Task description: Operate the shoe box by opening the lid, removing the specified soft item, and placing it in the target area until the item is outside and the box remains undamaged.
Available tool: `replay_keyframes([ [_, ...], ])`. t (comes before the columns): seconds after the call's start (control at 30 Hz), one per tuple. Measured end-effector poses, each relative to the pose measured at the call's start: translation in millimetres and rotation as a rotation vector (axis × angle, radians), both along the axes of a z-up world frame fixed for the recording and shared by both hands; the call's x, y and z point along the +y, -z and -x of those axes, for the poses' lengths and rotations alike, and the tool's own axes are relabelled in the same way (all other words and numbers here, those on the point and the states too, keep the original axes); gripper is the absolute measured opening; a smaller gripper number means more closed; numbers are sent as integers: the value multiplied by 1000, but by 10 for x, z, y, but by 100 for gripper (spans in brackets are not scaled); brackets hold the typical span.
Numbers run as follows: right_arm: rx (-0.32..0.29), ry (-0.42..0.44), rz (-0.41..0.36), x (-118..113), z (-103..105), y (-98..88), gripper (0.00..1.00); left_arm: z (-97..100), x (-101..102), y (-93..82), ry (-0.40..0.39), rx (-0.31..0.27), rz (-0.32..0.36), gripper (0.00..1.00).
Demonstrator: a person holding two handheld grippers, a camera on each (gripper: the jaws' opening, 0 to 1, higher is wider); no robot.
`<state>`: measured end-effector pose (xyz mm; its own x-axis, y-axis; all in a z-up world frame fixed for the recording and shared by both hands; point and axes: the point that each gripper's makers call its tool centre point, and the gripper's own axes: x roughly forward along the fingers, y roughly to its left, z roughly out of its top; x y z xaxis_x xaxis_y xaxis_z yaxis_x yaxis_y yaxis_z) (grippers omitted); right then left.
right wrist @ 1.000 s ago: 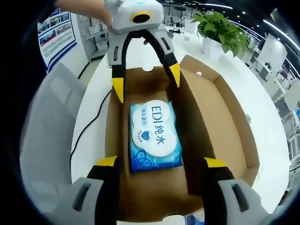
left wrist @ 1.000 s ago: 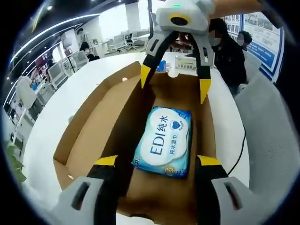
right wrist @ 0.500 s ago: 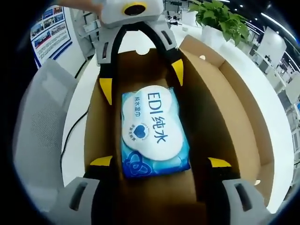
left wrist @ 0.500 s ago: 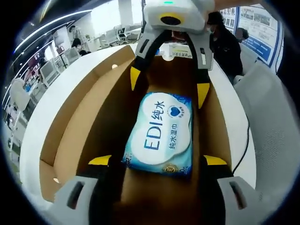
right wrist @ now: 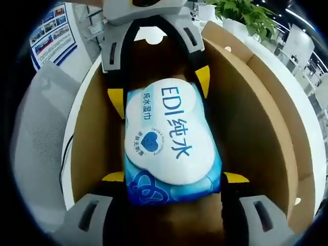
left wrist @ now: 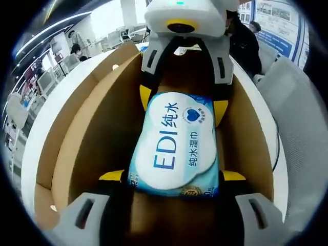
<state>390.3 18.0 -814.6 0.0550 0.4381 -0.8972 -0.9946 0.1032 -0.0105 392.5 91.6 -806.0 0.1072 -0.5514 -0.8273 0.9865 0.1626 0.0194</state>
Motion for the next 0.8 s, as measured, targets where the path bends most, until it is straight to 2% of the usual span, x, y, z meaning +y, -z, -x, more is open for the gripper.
replay_keyframes([
  [0.07, -6, -22, 8, -5, 10, 32, 73, 15, 50, 82, 23, -4, -45, 76],
  [0.37, -7, -49, 7, -4, 2, 71, 74, 11, 40, 141, 9, 26, -38, 77],
  [0.63, -4, -56, 16, -1, -5, 59, 68, 19, 39, 123, -9, 34, -58, 72],
  [0.8, -6, -67, 28, -9, -21, -63, 66, 20, 44, 29, -29, 56, -58, 70],
])
